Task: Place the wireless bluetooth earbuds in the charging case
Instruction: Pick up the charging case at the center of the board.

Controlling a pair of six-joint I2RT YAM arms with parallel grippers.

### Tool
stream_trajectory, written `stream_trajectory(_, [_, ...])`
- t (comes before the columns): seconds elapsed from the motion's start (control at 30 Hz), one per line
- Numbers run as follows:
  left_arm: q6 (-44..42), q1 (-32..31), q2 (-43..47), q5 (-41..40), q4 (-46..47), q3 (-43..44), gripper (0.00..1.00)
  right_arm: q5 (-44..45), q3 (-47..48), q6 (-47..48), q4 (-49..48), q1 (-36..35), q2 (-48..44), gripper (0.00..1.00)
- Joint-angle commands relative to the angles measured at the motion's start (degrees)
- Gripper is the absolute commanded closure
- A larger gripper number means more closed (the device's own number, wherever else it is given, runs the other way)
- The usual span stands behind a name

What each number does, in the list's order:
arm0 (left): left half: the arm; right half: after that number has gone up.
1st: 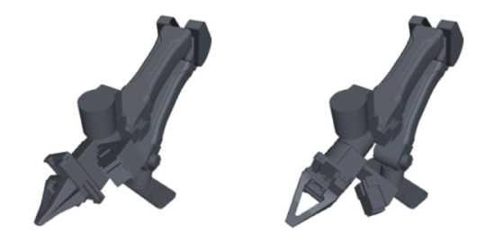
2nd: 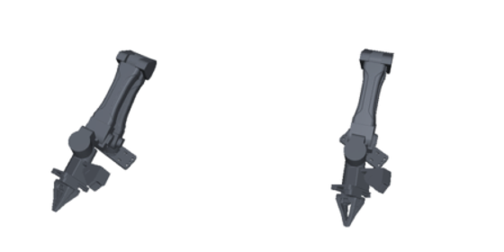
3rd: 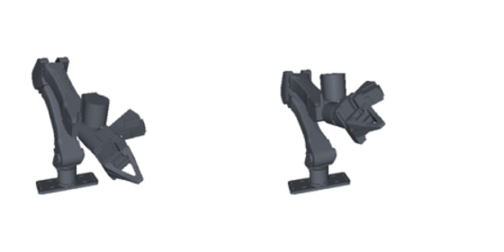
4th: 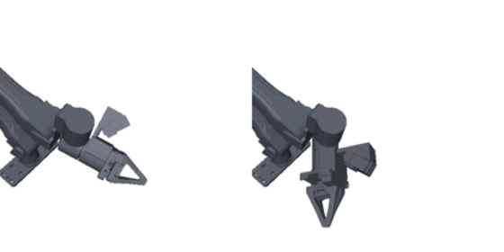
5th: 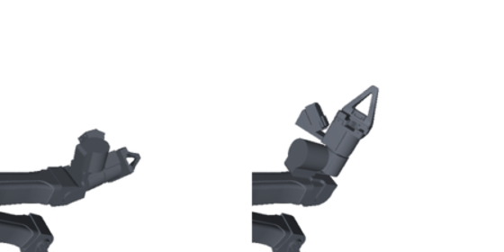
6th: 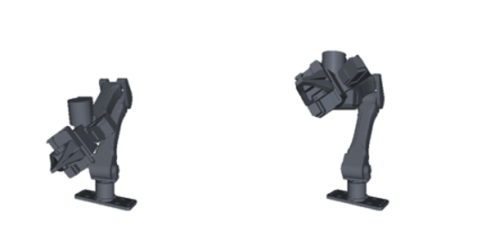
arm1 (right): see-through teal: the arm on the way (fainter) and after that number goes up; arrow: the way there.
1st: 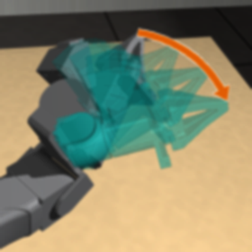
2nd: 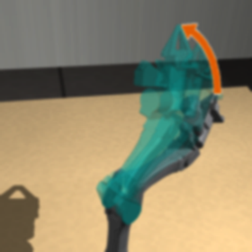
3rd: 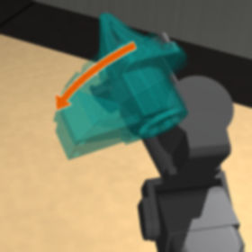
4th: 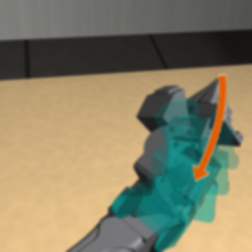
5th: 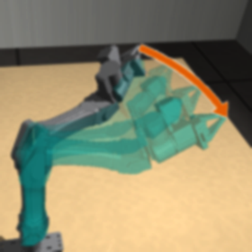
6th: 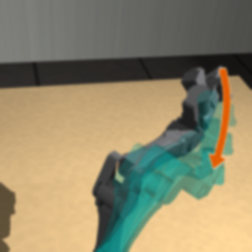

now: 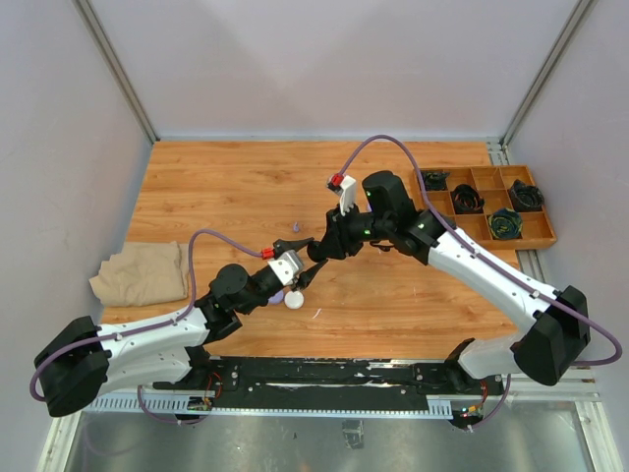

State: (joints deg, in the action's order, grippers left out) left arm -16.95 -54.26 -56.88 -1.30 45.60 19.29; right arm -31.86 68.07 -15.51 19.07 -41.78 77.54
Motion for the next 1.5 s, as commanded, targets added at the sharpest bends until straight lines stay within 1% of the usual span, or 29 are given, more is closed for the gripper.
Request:
stream_trajectory(0.0, [-0.5,-0.8,-0.2,1.0,2.8,-0.8,0.46,-1.4,1.5,0.4,-1.5,0.6,-0.7,0.83])
stream_trajectory(0.07, [-0.1,-0.7,-0.1,1.1,2.8,-1.0,0.44,-1.3,1.5,1.1,-1.0,0.6,-1.0,0.89])
stream_trajectory(0.17, [0.8,-0.7,0.1,0.8,2.9,-1.3,0.36,-1.0,1.6,2.3,-0.1,0.7,-1.6,0.96])
stream_trajectory(0.27, [2.3,-0.7,0.5,0.6,3.3,-1.9,0.23,-1.0,1.6,3.8,0.8,1.4,-2.4,0.97])
stream_trajectory(0.37, [3.6,-0.7,1.0,0.6,3.1,-2.1,0.20,-1.1,1.8,6.0,2.4,2.5,-3.9,0.99])
stream_trajectory(0.47, [4.7,-0.5,1.2,0.8,2.2,-2.2,0.20,-2.6,2.0,9.1,4.1,3.9,-5.2,0.99])
stream_trajectory(0.53, [6.1,0.4,1.1,2.5,2.0,-2.3,0.20,-3.7,2.7,12.2,5.9,4.5,-5.7,0.99])
stream_trajectory(0.7, [11.9,4.5,0.5,11.9,2.7,-1.8,0.21,-5.7,4.7,19.4,10.7,5.3,-6.1,0.99])
stream_trajectory(0.83, [15.8,7.4,-0.4,18.5,3.3,-1.1,0.24,-7.6,6.3,25.5,15.0,5.7,-5.8,0.99])
stream_trajectory(1.0, [20.8,10.6,-1.6,26.0,6.7,-0.8,0.27,-9.9,8.3,33.6,20.3,5.8,-5.2,0.99])
stream_trajectory(1.17, [24.5,12.8,-3.6,32.9,9.5,0.2,0.31,-12.2,9.4,39.2,23.4,5.8,-4.9,0.99])
stream_trajectory(1.47, [30.5,13.1,-6.7,36.7,18.3,-0.5,0.36,-18.8,10.8,43.8,26.8,5.7,-3.2,0.99])
